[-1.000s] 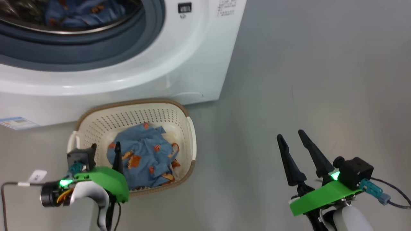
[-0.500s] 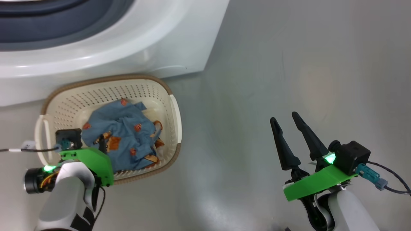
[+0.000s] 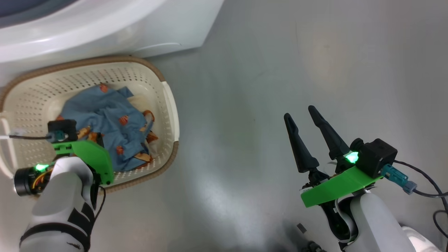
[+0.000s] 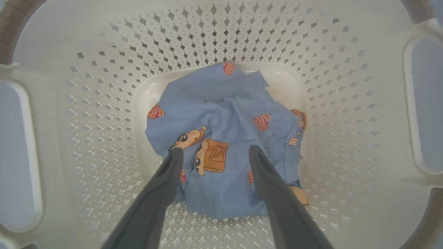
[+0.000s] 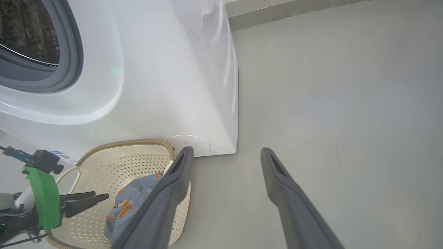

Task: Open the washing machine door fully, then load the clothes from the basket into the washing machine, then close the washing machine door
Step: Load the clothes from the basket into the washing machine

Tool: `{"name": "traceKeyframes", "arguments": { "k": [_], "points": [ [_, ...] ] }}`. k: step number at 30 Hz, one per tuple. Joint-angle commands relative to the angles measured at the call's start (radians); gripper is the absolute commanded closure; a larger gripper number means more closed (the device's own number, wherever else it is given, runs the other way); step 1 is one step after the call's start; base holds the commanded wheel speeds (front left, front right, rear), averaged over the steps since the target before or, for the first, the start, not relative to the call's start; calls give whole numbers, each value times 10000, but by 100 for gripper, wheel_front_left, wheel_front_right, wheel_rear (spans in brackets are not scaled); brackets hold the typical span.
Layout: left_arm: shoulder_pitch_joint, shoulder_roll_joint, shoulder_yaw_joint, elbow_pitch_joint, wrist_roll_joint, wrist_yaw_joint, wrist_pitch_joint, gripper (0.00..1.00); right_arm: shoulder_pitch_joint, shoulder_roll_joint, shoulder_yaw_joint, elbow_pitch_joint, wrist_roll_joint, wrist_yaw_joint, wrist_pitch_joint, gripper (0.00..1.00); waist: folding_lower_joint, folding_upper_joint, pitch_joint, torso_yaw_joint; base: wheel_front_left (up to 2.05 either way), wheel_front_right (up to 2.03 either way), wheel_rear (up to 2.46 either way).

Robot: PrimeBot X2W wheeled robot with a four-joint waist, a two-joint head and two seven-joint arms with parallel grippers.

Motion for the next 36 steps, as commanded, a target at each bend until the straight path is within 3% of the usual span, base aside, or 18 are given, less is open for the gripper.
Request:
{"name": "traceKeyframes", "arguments": {
  "k": [1, 27, 36],
  "points": [
    [-30, 329, 165, 38, -62, 60, -109, 0, 84, -27, 285, -163, 98, 16, -118, 0, 0, -1, 298, -247, 0, 0, 0],
    [-1142, 898, 80, 759, -454, 219, 227, 0, 96, 177, 631, -226, 287, 16, -118, 0, 0, -1, 1688, -1015, 0, 0, 0],
    [-1297, 1105, -19, 811, -487, 517, 339, 0, 169, 120, 507, -385, 209, 16, -118, 0, 0, -1, 2079, -950, 0, 0, 0]
  ]
}}
